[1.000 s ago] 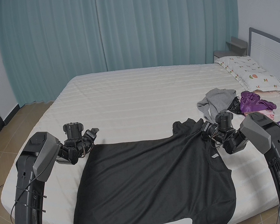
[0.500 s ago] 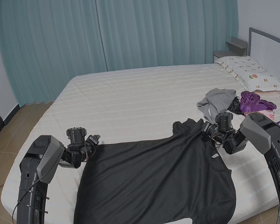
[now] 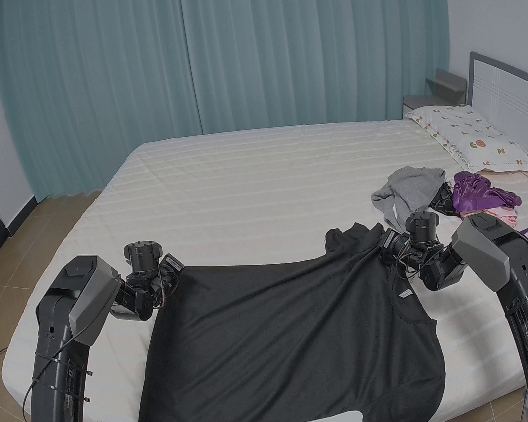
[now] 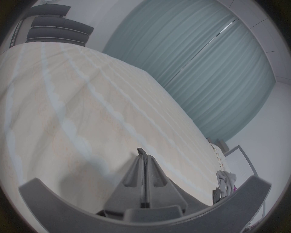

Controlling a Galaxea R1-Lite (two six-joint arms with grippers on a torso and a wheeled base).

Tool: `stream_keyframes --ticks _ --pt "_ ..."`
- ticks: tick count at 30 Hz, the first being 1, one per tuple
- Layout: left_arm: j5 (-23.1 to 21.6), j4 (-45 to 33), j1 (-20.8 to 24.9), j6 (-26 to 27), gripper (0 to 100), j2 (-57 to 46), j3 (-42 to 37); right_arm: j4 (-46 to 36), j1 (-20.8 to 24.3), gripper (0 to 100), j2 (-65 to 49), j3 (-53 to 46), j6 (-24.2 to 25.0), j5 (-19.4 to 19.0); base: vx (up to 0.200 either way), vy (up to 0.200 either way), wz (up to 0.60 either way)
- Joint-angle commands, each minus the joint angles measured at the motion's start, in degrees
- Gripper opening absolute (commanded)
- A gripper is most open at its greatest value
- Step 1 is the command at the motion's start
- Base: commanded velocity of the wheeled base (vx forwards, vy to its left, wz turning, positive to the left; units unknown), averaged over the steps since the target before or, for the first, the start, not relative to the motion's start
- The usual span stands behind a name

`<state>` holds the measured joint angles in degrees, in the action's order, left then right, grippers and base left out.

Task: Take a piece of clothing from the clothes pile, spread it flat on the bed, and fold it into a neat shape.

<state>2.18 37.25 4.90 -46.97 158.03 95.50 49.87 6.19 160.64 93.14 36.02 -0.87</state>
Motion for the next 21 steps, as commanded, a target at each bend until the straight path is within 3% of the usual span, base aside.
stream_keyframes --ticks 1,12,21 --pt "1.42 2.65 -0.33 -0.23 0 -0.44 -0.14 0.05 0.05 0 0.20 1.79 -0.16 0.60 0.000 0.000 0.00" --pt "6.26 6.87 -1.56 -0.75 0 -4.92 -3.39 1.28 0.66 0 -0.06 7.15 -0.69 4.82 0.000 0.000 0.00" --pt "6.43 6.60 -5.52 -4.01 0 -8.26 -5.06 1.37 1.28 0 -0.15 11.10 -3.24 5.44 0.000 0.000 0.00"
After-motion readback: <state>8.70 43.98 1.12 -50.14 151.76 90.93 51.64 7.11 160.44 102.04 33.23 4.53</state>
